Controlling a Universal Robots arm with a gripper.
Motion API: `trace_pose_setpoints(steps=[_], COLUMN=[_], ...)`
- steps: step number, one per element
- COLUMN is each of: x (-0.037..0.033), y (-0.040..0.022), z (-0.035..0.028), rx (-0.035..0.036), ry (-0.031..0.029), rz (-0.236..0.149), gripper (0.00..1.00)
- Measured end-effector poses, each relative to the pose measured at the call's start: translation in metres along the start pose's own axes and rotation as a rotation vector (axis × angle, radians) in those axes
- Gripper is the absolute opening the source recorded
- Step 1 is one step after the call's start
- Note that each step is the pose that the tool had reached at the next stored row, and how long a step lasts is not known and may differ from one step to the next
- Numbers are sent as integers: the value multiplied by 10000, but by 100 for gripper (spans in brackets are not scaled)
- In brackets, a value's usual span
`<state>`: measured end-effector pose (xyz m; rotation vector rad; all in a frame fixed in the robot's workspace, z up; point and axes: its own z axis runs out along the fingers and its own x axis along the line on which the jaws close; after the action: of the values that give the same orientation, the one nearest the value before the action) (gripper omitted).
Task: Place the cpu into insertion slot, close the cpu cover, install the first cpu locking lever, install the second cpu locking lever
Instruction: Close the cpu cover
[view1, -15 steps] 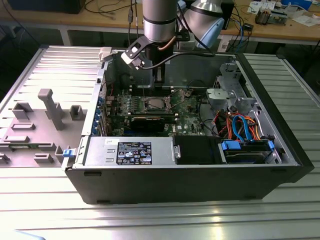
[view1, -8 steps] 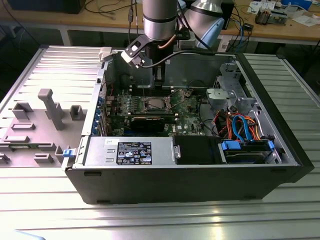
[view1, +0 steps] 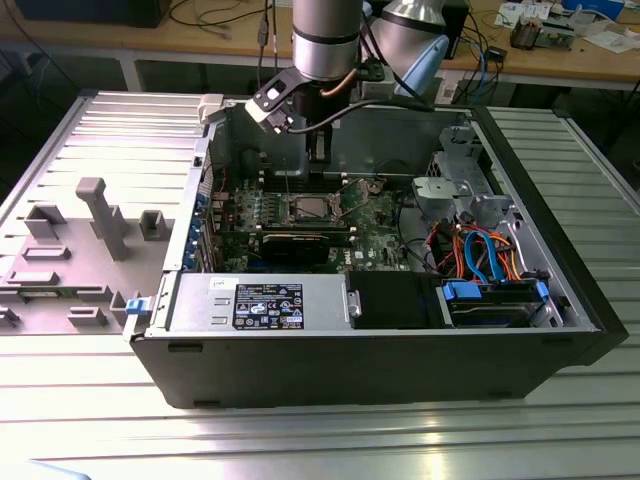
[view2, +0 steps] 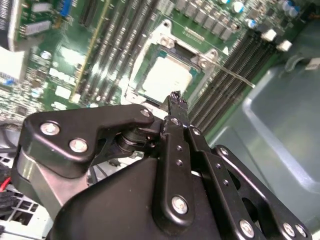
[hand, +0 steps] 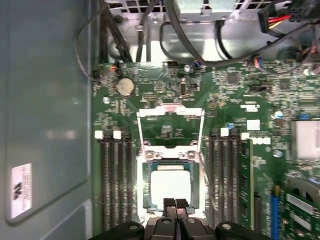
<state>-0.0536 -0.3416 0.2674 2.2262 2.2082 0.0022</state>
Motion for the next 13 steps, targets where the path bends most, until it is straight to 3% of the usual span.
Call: trace_pose_setpoints(steps=[2, 13], x=[0, 5], y=[0, 80], z=[0, 0], rx=[0, 0], ry=[-30, -34], rz=[-2, 0], gripper=[11, 11])
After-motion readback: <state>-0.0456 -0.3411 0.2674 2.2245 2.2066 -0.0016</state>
